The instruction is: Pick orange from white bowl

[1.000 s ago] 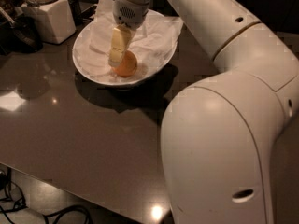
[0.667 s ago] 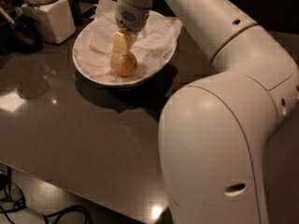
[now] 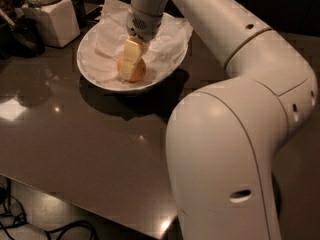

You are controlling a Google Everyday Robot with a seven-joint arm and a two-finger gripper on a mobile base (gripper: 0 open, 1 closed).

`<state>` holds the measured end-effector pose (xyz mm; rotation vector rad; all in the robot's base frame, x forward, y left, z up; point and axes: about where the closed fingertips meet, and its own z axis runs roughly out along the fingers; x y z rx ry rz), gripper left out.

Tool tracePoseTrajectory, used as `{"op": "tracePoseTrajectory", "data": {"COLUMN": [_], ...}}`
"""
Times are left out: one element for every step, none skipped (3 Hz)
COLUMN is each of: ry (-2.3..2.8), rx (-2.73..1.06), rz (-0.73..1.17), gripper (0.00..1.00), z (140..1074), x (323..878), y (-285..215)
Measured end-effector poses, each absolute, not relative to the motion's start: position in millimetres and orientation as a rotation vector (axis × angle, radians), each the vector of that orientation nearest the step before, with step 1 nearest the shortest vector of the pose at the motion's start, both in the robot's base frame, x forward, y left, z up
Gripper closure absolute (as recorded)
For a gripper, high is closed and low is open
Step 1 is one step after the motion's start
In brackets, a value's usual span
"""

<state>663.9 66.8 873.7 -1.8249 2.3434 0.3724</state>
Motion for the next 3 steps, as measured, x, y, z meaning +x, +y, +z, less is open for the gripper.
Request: {"op": "tracePoseTrajectory", "data": {"ry": [2.353, 2.364, 2.340], "rx": [-1.834, -1.847, -1.818], "rz": [0.376, 0.393, 0.388], "gripper": [0.13, 0.13, 0.31], "z": [868, 856, 855], "x": [667, 671, 680], "y": [69, 74, 81]}}
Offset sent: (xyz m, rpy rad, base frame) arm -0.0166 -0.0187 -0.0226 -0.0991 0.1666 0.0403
